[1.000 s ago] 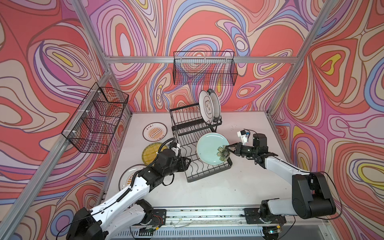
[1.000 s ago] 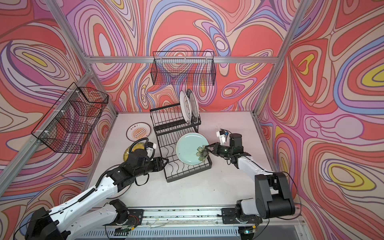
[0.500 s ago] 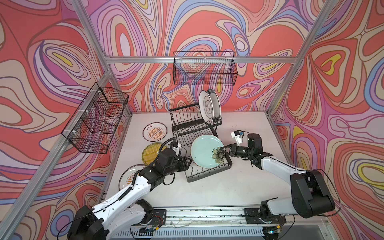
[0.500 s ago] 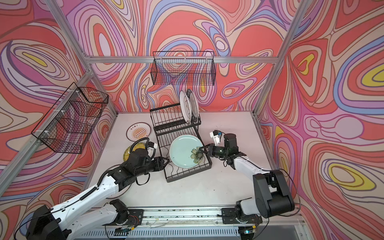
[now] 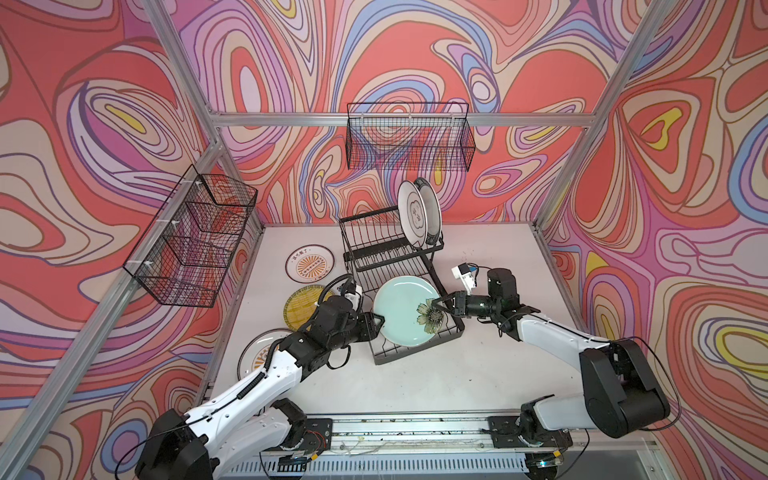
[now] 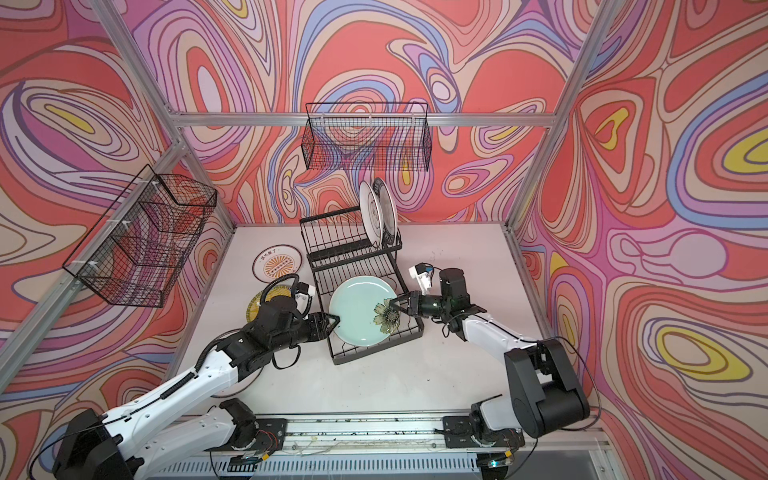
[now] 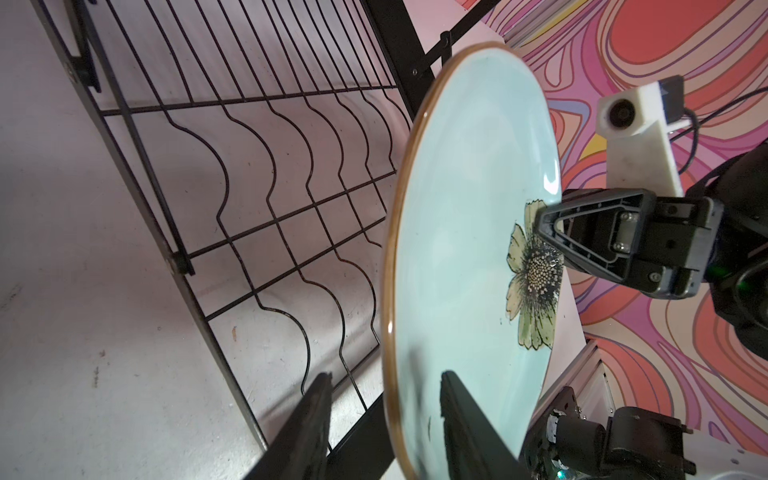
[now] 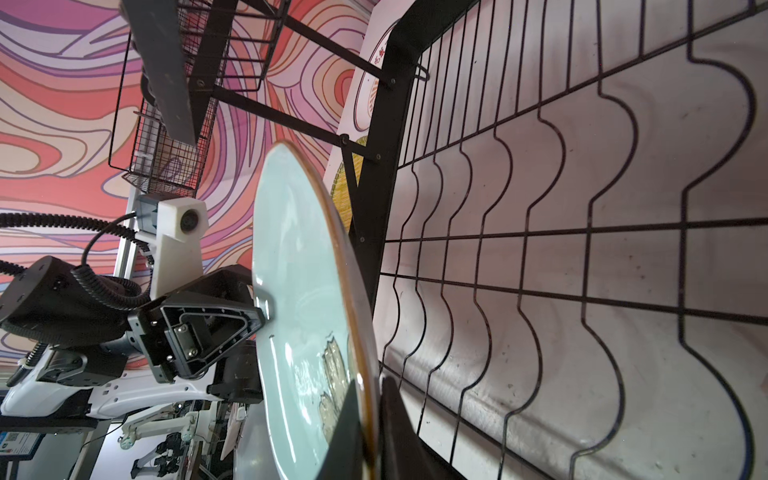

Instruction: Load the plates into the dish rack

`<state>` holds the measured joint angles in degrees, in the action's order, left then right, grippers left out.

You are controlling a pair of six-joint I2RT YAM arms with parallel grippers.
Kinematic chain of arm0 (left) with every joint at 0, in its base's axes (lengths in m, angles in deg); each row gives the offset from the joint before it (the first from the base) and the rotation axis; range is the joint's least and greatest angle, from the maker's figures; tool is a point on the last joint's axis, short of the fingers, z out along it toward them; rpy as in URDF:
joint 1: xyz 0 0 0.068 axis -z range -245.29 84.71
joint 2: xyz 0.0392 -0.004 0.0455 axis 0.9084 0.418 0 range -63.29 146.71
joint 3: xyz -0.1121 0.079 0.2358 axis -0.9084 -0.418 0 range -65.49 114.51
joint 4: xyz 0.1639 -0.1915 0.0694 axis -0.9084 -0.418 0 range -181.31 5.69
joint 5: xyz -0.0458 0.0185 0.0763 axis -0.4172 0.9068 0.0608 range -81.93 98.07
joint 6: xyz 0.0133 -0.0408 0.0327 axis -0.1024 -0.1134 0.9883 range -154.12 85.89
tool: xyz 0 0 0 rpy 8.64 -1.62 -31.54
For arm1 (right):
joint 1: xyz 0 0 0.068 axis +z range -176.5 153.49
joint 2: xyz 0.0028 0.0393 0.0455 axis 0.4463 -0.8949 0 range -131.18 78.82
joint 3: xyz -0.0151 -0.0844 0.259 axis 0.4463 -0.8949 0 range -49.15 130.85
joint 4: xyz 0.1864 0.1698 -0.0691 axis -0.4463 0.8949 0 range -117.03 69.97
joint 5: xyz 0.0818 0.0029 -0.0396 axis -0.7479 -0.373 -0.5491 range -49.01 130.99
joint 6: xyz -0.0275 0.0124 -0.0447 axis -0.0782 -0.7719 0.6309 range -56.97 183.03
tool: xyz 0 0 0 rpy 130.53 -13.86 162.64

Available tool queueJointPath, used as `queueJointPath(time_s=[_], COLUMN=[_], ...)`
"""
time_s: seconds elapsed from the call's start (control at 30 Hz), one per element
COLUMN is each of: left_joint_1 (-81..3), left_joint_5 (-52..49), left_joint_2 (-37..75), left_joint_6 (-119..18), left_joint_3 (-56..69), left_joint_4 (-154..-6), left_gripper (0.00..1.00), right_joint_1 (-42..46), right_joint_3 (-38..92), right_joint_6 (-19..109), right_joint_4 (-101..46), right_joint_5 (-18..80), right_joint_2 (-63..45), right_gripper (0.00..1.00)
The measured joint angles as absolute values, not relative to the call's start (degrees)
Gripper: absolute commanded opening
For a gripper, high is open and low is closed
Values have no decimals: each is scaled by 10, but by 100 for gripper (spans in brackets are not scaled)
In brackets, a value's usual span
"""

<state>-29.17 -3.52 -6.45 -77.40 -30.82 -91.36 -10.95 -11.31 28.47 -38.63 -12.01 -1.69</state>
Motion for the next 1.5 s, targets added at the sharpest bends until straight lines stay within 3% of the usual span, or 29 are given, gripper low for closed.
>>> queueJointPath(time_s=[0.23,0.9,1.17,1.5], left_joint_1=[-292,-296,-297,-297], left_joint_5=[-36,-43,-38,-21], left_joint_2=[-64,-68,-76,-97], left_joint_6=[-774,-805,-811,-813], left_joint_3=[-308,-307,-307,-315], left_joint_4=[-913,-900,-898,-899], left_gripper=[36,1,0,0], right_joint_1=[-105,-100,-96,-81], right_joint_3=[-113,-113,-115,-125], right_joint_6=[292,300,288,259], right_joint_4=[-386,-393,-410,-451], right_joint_5=[-120,-110,-108,-94], right_joint_2=[-17,-17,-16,-16], right_gripper=[0,0,0,9])
